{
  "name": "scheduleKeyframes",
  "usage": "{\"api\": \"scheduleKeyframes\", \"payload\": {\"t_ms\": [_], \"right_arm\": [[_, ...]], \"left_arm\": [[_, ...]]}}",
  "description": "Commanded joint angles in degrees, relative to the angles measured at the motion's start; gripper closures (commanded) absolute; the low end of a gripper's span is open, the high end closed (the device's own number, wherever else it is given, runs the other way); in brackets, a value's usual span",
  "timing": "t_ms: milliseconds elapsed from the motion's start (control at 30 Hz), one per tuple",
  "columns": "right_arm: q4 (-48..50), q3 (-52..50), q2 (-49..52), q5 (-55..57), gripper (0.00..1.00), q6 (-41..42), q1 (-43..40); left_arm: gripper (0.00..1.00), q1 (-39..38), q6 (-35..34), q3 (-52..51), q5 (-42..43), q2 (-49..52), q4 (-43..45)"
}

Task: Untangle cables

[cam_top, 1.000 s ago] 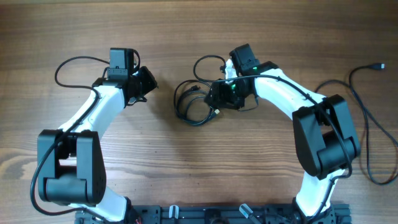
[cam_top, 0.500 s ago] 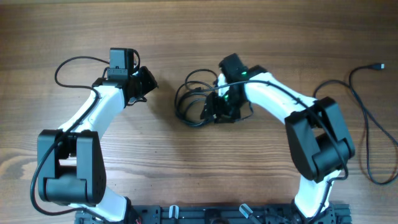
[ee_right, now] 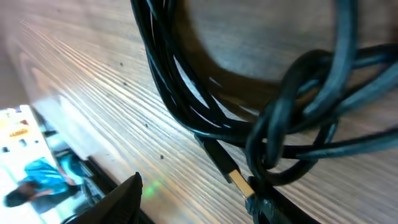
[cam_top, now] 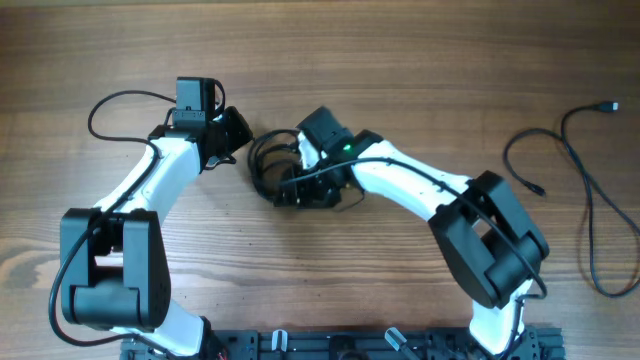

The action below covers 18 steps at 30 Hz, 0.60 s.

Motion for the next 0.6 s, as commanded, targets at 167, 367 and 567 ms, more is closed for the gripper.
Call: {"api": "scheduleKeyframes", "payload": {"t_ms": [167, 367, 567], "right_arm": [[-0.26, 0.79, -0.35, -3.23, 0.44, 0.66, -7.48], [1.46, 0.76, -0.33, 8.02, 0.44, 1.75, -5.11], [4.42, 0.76, -0.33, 21.27, 0.51, 1.68, 0.24]], "left_arm": [[0.71, -0.26, -0.15, 0.48, 0.52, -0.85, 0.17], [0.71, -0.26, -0.15, 0.48, 0.55, -0.85, 0.17], [0.71, -0.26, -0.15, 0.48, 0.55, -0.85, 0.17]]}}
